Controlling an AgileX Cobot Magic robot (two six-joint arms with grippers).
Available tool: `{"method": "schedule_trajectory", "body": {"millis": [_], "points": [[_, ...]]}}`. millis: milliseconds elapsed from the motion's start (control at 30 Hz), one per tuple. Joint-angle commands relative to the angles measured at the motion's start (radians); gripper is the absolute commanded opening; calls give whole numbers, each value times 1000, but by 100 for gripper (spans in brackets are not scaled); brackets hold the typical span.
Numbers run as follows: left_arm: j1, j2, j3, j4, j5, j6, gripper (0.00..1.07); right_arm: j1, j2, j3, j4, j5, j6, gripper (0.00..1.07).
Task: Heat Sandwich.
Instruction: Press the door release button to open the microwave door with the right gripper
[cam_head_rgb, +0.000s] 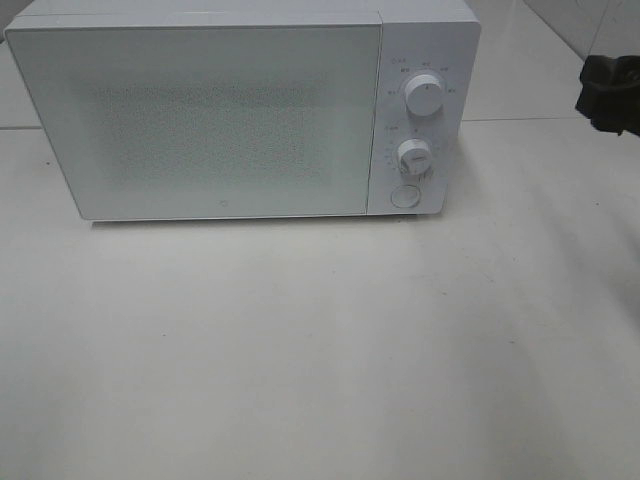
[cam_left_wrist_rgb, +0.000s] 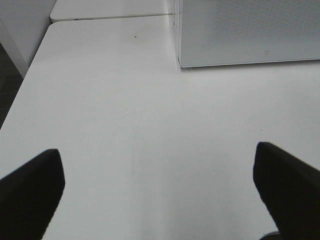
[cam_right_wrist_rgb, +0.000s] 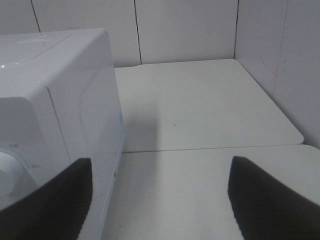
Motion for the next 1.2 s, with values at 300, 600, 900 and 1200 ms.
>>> {"method": "schedule_trajectory", "body": {"millis": [300,600,900,1200], "points": [[4,-27,4,-1,-9,-1,97,235,155,41,274,-219,-177,73],[4,-27,4,-1,-9,-1,97,428,325,40,388,-360,-170,73],[4,-27,4,-1,-9,-1,97,534,400,39,467,-393,-121,73],[4,-27,4,-1,-9,-1,97,576,407,39,469,-394,-49,73]]}}
